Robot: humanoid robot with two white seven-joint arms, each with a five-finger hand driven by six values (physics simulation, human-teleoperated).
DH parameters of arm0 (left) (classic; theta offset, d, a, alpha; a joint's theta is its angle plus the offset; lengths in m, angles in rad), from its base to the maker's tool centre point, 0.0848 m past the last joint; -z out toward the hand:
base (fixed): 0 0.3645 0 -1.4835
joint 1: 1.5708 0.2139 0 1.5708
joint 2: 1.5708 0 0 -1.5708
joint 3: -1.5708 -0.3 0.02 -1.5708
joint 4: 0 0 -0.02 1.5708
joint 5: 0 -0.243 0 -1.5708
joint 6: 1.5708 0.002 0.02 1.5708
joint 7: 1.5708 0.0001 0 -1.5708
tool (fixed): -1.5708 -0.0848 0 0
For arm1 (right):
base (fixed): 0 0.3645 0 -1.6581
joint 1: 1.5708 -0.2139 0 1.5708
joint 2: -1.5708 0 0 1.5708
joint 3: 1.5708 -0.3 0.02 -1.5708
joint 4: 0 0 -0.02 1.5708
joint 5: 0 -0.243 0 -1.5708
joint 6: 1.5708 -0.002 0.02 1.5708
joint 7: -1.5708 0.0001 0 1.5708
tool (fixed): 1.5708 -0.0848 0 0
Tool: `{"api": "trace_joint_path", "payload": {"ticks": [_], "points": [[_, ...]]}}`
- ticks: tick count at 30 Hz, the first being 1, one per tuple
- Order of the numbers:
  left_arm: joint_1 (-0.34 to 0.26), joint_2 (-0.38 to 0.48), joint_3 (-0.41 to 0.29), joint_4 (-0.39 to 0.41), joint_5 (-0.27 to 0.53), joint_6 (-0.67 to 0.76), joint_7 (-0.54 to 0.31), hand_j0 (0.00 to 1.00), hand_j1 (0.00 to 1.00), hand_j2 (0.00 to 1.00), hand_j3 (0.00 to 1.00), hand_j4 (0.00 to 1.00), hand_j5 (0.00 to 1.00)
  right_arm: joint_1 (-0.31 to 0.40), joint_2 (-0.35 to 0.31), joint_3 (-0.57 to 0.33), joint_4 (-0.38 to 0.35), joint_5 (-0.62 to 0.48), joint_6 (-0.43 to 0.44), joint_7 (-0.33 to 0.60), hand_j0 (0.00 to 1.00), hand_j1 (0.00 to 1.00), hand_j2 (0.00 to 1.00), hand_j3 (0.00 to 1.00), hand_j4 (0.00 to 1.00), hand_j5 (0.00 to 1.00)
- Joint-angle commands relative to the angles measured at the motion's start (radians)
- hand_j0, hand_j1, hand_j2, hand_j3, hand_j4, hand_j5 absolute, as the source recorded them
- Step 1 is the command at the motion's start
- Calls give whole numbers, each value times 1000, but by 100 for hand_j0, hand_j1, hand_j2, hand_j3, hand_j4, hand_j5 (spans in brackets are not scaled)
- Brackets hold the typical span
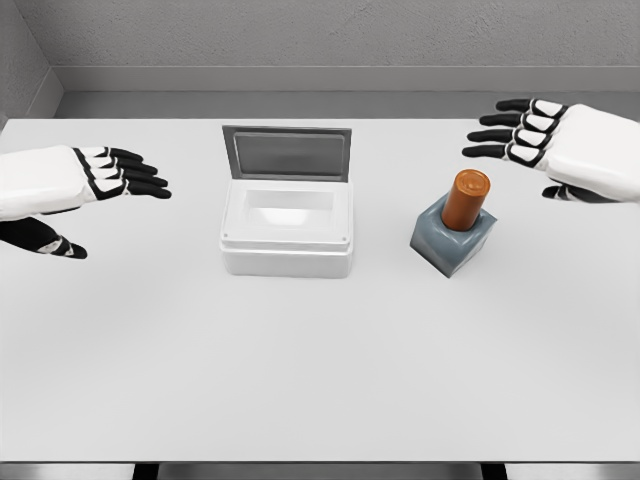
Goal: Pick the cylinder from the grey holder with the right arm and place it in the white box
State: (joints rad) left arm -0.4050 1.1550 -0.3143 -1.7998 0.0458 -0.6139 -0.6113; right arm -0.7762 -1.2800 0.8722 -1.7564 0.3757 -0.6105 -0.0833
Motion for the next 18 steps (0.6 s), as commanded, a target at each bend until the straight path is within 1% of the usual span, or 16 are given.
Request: {"api": "trace_joint_path", "payload": {"ticks": [1, 4, 6, 7, 8, 9, 10, 11, 13, 15, 17, 18], "points": [[-2, 0, 0, -1, 6, 3, 0, 100, 100, 100, 100, 100, 100, 0, -10, 5, 0, -8, 0, -3, 100, 100, 100, 100, 100, 100], [-5, 0, 0, -1, 6, 3, 0, 100, 100, 100, 100, 100, 100, -5, -18, -7, 0, -18, 0, -10, 100, 100, 100, 100, 100, 100], [-5, 0, 0, -1, 6, 3, 0, 100, 100, 100, 100, 100, 100, -11, -10, -9, 0, -12, 0, 5, 100, 100, 100, 100, 100, 100], [-5, 0, 0, -1, 6, 3, 0, 100, 100, 100, 100, 100, 100, -58, -2, -12, 0, -17, 0, 95, 100, 100, 100, 100, 100, 100], [-5, 0, 0, -1, 6, 3, 0, 100, 100, 100, 100, 100, 100, -87, 14, -13, 2, -64, 0, 298, 100, 100, 100, 100, 100, 100], [-5, 0, 0, -1, 6, 3, 0, 100, 100, 100, 100, 100, 100, -109, 30, -13, 2, -138, 0, 459, 100, 100, 100, 100, 100, 100], [-5, 0, 0, -1, 5, 3, 0, 100, 100, 100, 100, 100, 100, -138, 56, -13, 2, -211, 0, 651, 100, 100, 100, 100, 100, 100], [-5, 0, 0, -1, 5, 3, 0, 100, 100, 100, 100, 100, 100, -173, 77, -13, 0, -244, 0, 694, 100, 100, 100, 100, 100, 100], [-5, 0, 0, -1, 5, 3, 0, 100, 100, 100, 100, 100, 100, -193, 102, -13, 0, -232, 0, 694, 100, 100, 100, 100, 100, 100], [-5, 0, 0, -1, 3, 3, 0, 100, 100, 100, 100, 100, 100, -206, 159, -12, 5, -207, 0, 694, 99, 99, 99, 99, 99, 99], [-5, 0, 0, -1, 2, 3, 0, 100, 100, 100, 100, 100, 100, -221, 231, -2, 44, -155, 0, 694, 99, 99, 99, 99, 99, 99], [-5, 0, 0, -1, 2, 3, 0, 100, 100, 100, 100, 100, 100, -230, 252, 1, 57, -130, 0, 694, 99, 99, 99, 99, 99, 99]]}}
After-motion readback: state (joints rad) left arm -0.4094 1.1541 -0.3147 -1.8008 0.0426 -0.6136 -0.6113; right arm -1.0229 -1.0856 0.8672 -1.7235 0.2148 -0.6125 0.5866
